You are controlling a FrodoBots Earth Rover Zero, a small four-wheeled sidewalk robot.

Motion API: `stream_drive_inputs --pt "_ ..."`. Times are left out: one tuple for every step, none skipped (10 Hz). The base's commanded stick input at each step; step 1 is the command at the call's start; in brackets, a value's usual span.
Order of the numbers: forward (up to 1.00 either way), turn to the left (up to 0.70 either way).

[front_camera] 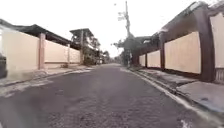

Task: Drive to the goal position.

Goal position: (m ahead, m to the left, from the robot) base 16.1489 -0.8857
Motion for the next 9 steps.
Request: stream_drive_inputs --pt "1.0 0.0" --pt "1.0 0.0" --pt "1.0 0.0" --pt "1.0 0.0" --pt "1.0 0.0" --pt "1.0 0.0" --pt "1.0 0.0" --pt "1.0 0.0" --pt "1.0 0.0"
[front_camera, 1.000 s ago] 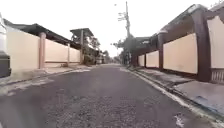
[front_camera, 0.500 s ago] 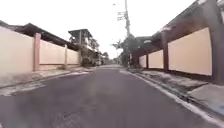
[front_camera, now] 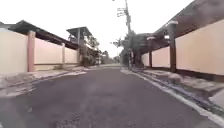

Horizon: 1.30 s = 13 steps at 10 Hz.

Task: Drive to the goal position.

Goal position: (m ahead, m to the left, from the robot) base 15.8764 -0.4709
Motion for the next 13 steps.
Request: stream_drive_inputs --pt "1.0 0.0" --pt "1.0 0.01" --pt "1.0 0.02" --pt "1.0 0.03" --pt "1.0 0.04" --pt "1.0 0.16" --pt "1.0 0.33" --pt "1.0 0.08" --pt "1.0 0.03" --pt "1.0 0.0" --pt "1.0 0.0" --pt "1.0 0.0" --pt "1.0 0.0"
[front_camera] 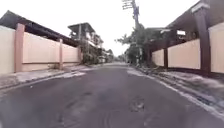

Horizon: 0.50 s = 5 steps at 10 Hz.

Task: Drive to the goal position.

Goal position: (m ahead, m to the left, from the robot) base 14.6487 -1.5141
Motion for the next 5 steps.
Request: stream_drive_inputs --pt "1.0 0.0" --pt "1.0 0.0" --pt "1.0 0.0" --pt "1.0 0.0" --pt "1.0 0.0"
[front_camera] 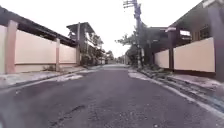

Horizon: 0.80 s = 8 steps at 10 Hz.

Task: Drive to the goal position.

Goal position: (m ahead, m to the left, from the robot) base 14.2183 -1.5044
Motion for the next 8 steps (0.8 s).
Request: stream_drive_inputs --pt "1.0 0.0" --pt "1.0 0.0" --pt "1.0 0.0" --pt "1.0 0.0" --pt "1.0 0.0" --pt "1.0 0.0" --pt "1.0 0.0" --pt "1.0 0.0"
